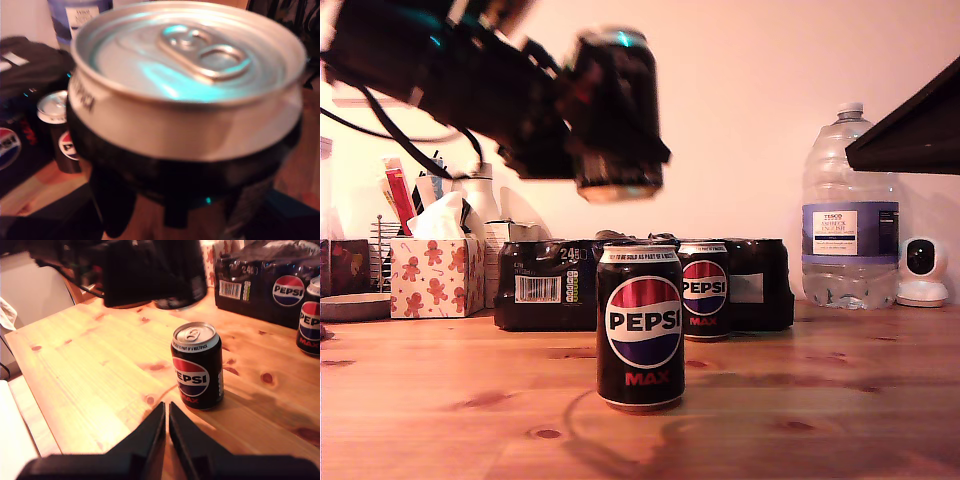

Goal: Stack up the Pepsi cans on top of each other

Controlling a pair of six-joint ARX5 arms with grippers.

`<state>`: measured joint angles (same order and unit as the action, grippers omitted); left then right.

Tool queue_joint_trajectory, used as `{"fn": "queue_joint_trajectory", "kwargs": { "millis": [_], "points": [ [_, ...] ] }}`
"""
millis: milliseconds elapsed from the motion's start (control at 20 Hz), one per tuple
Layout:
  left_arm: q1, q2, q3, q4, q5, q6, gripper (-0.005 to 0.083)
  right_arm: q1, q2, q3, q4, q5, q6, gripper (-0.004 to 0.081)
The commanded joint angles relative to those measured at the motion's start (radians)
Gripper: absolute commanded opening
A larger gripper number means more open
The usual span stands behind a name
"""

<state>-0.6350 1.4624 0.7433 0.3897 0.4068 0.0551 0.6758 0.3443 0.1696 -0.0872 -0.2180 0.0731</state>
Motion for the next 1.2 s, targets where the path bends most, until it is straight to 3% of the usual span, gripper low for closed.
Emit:
{"fn": "queue_joint_trajectory", "kwargs": {
  "millis": [0,200,850,1150],
  "points": [
    [-0.004,0.005,0.033,0.056,0.002,-0.002,0.0335,0.002,0.002,-0.018,0.003,0.006,-0.023,-0.0013],
    [-0.023,0.006,0.033,0.06,-0.075,0.007,0.0342,0.002,0.002,-0.018,-0.002,0.027,-0.025,-0.0013],
    [-0.049,0.037,0.026,0.061,-0.078,0.025,0.0342,-0.003,0.002,-0.018,-0.017,0.053,-0.025,-0.0013],
    [-0.049,0.037,-0.025,0.142,-0.087,0.024,0.0342,-0.003,0.002,-0.018,-0.017,0.053,-0.024,-0.0013]
  ]
}}
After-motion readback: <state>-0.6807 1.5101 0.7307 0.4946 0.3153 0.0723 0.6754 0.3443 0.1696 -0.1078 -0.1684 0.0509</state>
